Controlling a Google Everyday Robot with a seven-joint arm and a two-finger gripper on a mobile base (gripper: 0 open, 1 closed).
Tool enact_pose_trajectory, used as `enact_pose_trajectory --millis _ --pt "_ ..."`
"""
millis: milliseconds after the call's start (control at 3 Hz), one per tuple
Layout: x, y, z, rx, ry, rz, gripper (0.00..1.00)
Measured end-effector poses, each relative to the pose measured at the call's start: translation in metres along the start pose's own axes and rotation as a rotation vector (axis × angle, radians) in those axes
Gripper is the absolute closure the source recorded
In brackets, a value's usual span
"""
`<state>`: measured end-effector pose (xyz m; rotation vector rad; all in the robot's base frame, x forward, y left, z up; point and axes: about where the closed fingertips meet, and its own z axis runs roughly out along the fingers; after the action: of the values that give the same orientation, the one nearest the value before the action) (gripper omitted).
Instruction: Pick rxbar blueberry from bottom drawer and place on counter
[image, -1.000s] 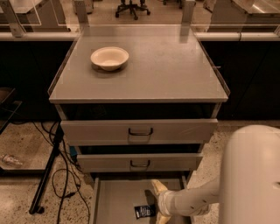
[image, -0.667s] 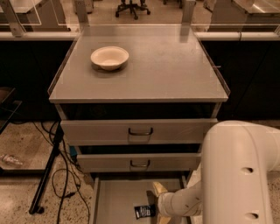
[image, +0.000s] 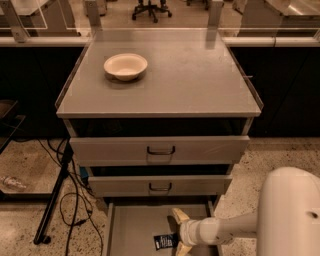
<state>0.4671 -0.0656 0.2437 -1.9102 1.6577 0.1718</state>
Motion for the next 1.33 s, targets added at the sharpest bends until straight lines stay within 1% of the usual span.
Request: enact_pose_trajectory --millis 333,667,1000,1333 --pt "0.024 -0.006 -0.010 0.041 -0.045 0.053 0.00" --pt "0.024 -0.006 -0.009 0.041 -0.046 0.052 0.00" --pt "0.023 -0.002 -0.005 0.037 -0.031 0.036 0.00" --pt "0.030 0.009 -0.001 0.037 -0.009 0.019 0.00"
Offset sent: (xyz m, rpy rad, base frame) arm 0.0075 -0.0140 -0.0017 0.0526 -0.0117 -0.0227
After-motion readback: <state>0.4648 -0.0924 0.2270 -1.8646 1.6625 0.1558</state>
